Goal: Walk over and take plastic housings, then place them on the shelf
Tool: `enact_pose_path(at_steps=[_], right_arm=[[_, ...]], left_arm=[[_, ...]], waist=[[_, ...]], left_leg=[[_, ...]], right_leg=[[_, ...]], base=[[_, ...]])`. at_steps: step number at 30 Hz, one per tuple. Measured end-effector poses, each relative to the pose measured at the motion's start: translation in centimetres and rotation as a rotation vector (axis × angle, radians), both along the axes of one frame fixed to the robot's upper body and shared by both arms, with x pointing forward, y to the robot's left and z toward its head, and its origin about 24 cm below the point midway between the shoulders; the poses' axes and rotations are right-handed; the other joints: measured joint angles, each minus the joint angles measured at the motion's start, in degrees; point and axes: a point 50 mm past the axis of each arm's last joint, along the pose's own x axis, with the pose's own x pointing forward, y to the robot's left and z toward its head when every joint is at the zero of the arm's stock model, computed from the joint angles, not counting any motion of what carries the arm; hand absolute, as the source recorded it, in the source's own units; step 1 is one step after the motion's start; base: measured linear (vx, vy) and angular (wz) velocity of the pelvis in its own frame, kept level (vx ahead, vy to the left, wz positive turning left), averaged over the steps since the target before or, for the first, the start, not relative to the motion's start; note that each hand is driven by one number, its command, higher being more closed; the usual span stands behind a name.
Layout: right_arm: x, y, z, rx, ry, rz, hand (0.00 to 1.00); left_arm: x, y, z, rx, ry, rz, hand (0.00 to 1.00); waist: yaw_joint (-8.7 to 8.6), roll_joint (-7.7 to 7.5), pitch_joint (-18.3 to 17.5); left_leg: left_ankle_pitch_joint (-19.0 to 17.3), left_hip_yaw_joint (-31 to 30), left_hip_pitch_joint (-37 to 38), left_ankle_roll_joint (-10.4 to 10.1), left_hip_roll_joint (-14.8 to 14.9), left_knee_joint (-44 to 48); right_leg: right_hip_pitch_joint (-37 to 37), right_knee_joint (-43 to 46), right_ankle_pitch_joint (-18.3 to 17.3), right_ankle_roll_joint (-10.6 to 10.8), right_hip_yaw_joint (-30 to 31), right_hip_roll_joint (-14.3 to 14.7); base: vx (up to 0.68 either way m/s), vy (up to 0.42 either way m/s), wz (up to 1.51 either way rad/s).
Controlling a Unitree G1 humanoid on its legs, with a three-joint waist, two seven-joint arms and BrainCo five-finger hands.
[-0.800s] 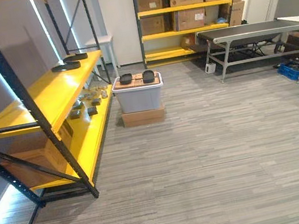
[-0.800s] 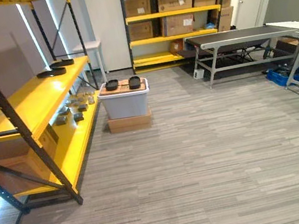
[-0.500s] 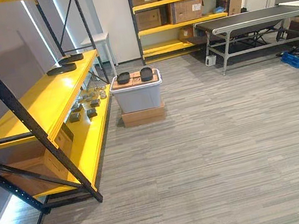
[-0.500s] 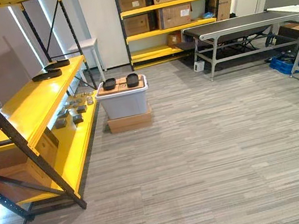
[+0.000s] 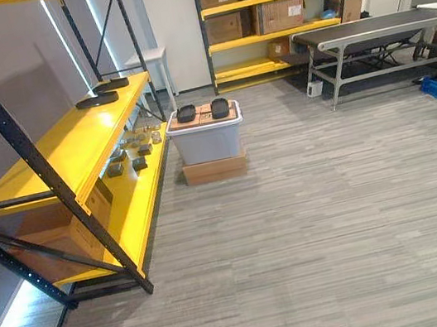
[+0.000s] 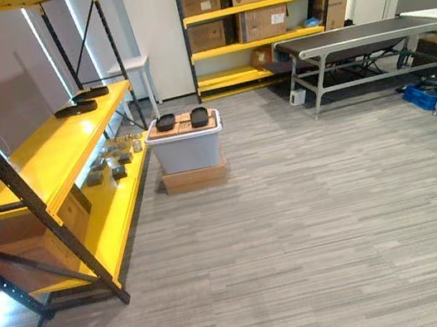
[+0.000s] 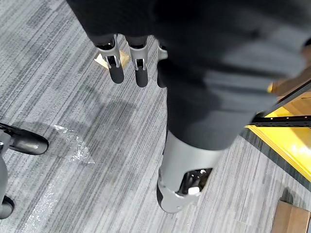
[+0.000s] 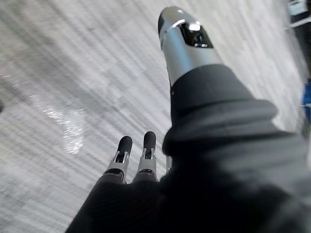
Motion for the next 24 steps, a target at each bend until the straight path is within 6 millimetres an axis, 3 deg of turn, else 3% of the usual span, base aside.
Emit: enact_pose_path(at_steps=[8,16,17,19,21,22,24], right_arm=[[-1.1,2.2,-1.2,0.054,0.030,0.008,0.00],[-1.0,3.4,-1.5,0.047,0.040,0.090,0.00],[-1.0,3.5,-1.5,0.048,0.039,0.091,0.00],[-0.9,3.7,-1.5,0.043,0.036,0.104,0.00],[-0.6,4.1,-1.5,0.037,0.035,0.144,0.00],[-0.5,4.6,-1.6,0.037,0.044,0.183,0.00],[-0.3,5.0,-1.7,0.038,0.049,0.213,0.00]], left_arm=[[-1.6,-0.6,-0.4,0.031,0.055,-0.055,0.00],[-0.6,-0.3,0.3,0.072,-0.012,-0.077,0.00],[-0.4,-0.3,0.4,0.074,-0.022,-0.081,0.00],[0.3,-0.6,0.5,0.074,-0.045,-0.108,0.00],[1.1,-0.8,0.8,0.082,-0.062,-0.154,0.00],[1.2,-0.6,0.8,0.088,-0.060,-0.165,0.00],[1.8,-0.4,1.0,0.098,-0.071,-0.174,0.00]], waist=[[0.28,-0.35,0.1],[0.52,-1.27,0.3],[0.59,-1.34,0.5],[0.97,-1.39,1.9],[0.66,-1.88,3.6],[0.15,-1.95,3.7],[-0.60,-2.09,4.2]], left_leg=[[1.4,-1.7,0.3,1.2,0.0,-3.3],[1.6,0.5,0.4,1.6,-0.2,-4.6],[0.9,0.9,0.3,1.7,-0.2,-4.0],[-0.6,2.0,1.0,3.3,-0.1,-2.4],[-1.6,2.1,3.3,5.4,-0.4,-2.6],[-2.3,2.1,4.1,5.9,-0.3,-2.8],[-3.6,1.9,4.7,5.8,0.7,-2.7]], right_leg=[[0.0,-0.1,-0.6,-0.1,-3.2,0.0],[-1.5,0.3,-0.6,0.0,-1.5,-0.1],[-2.5,2.2,-1.5,1.1,-1.1,-0.4],[-7.9,16.5,-5.7,4.2,-0.9,-1.9],[-15.5,32.5,-7.7,5.2,-1.9,-4.1],[-18.5,34.6,-8.4,4.8,-2.4,-4.7],[-22.0,30.4,-8.1,4.5,-3.9,-4.7]], base=[[-0.07,-0.026,0.18],[0.00,0.013,-0.12],[0.04,0.055,-0.29],[0.02,0.084,-0.29],[0.03,0.097,-0.16],[0.07,0.069,-0.10],[0.14,-0.003,0.07]])
